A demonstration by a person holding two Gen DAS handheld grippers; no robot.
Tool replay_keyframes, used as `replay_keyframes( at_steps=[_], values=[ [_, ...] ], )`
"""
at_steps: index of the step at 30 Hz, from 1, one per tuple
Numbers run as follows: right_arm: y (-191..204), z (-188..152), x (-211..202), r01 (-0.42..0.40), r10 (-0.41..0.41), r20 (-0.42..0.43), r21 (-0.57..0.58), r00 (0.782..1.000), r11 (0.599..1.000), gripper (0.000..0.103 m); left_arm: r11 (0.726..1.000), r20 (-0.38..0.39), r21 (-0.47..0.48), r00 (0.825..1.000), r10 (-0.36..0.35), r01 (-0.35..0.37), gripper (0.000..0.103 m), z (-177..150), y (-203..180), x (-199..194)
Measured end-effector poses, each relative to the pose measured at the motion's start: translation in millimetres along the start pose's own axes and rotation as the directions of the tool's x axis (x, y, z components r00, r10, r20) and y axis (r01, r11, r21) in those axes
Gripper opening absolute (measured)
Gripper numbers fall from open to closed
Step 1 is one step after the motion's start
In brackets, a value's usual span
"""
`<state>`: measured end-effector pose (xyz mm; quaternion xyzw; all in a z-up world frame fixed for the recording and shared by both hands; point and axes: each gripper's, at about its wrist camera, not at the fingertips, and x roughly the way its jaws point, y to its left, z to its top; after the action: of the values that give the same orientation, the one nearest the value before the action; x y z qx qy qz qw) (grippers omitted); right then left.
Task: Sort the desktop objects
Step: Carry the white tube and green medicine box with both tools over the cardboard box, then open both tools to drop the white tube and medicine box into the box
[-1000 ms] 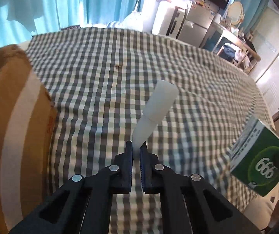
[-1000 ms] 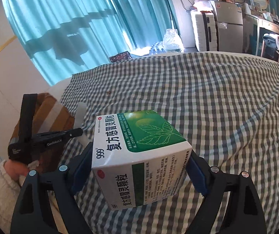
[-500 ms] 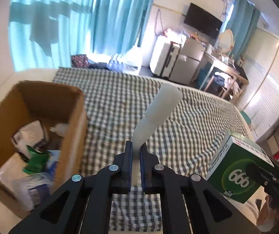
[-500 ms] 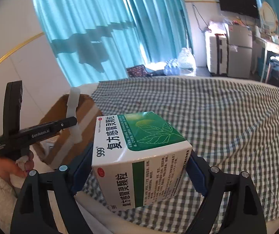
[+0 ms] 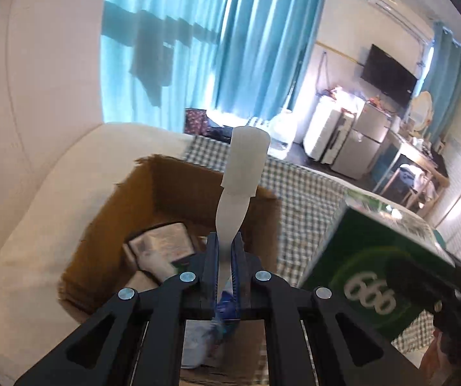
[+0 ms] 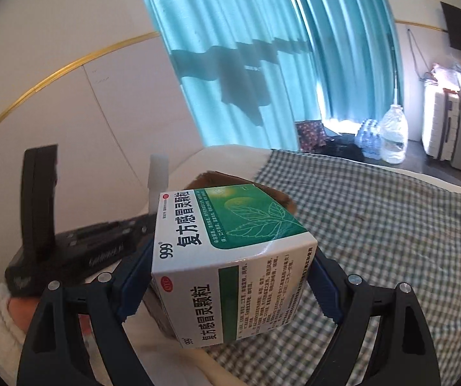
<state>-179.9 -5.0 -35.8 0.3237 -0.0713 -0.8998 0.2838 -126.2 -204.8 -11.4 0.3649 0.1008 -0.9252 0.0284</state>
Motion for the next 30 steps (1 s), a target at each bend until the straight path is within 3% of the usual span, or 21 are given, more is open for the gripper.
replay_keyframes(
  at_steps=[5, 9, 10, 12, 13, 14, 18, 21, 22, 24, 26, 27, 30],
  values=[
    [28, 22, 57, -0.002, 0.002, -0.025, -0.001, 1.000, 1.000, 0.086, 0.999, -0.037, -0.030, 0.998, 0.041, -0.042, 0.006, -3, 41, 17],
    [35, 36, 82, 0.050, -0.050, -0.011, 0.031, 0.999, 0.998, 0.089, 0.999, -0.069, -0.025, 0.997, 0.019, -0.021, 0.013, -10, 54, 29],
    [35, 38, 84, 0.048, -0.048, -0.008, 0.035, 0.999, 0.998, 0.089, 1.000, -0.068, -0.005, 0.997, 0.023, -0.023, 0.021, -12, 54, 32],
    [38, 44, 85, 0.041, -0.042, 0.009, 0.031, 0.999, 0.999, 0.094, 1.000, -0.064, 0.015, 0.998, 0.015, -0.014, 0.052, -15, 53, 34],
    [38, 46, 84, 0.043, -0.044, 0.020, 0.032, 0.999, 0.999, 0.097, 1.000, -0.055, 0.022, 0.998, 0.001, 0.000, 0.075, -16, 51, 34],
    [37, 47, 82, 0.040, -0.041, 0.033, 0.036, 0.999, 0.999, 0.099, 1.000, -0.043, 0.024, 0.999, -0.001, 0.002, 0.083, -17, 49, 33],
    [29, 43, 62, 0.084, -0.086, 0.056, 0.043, 0.995, 0.996, 0.099, 0.999, -0.013, 0.021, 1.000, -0.026, 0.027, 0.087, -25, 39, 23],
    [21, 18, 31, 0.143, -0.145, 0.057, 0.031, 0.988, 0.989, 0.103, 0.995, 0.018, 0.091, 0.999, 0.028, -0.029, 0.093, -39, 17, 11],
    [19, 5, 17, 0.162, -0.163, 0.060, 0.019, 0.985, 0.987, 0.103, 0.991, 0.028, 0.124, 0.999, 0.041, -0.044, 0.100, -44, 9, 8],
    [12, -24, -10, 0.246, -0.246, 0.071, 0.002, 0.967, 0.969, 0.103, 0.983, 0.059, 0.164, 0.996, 0.070, -0.079, 0.103, -59, -7, 0],
    [1, -53, -37, 0.341, -0.344, 0.099, 0.041, 0.934, 0.939, 0.103, 0.985, 0.064, 0.150, 0.995, 0.072, -0.081, 0.103, -72, -17, -4],
    [-8, -74, -54, 0.394, -0.404, 0.107, 0.099, 0.909, 0.914, 0.103, 0.988, 0.058, 0.135, 0.996, 0.062, -0.069, 0.103, -76, -20, -3],
    [-30, -119, -83, 0.458, -0.485, 0.075, 0.227, 0.871, 0.859, 0.103, 0.993, 0.034, 0.116, 0.999, 0.008, -0.011, 0.103, -94, -36, -4]
  ],
)
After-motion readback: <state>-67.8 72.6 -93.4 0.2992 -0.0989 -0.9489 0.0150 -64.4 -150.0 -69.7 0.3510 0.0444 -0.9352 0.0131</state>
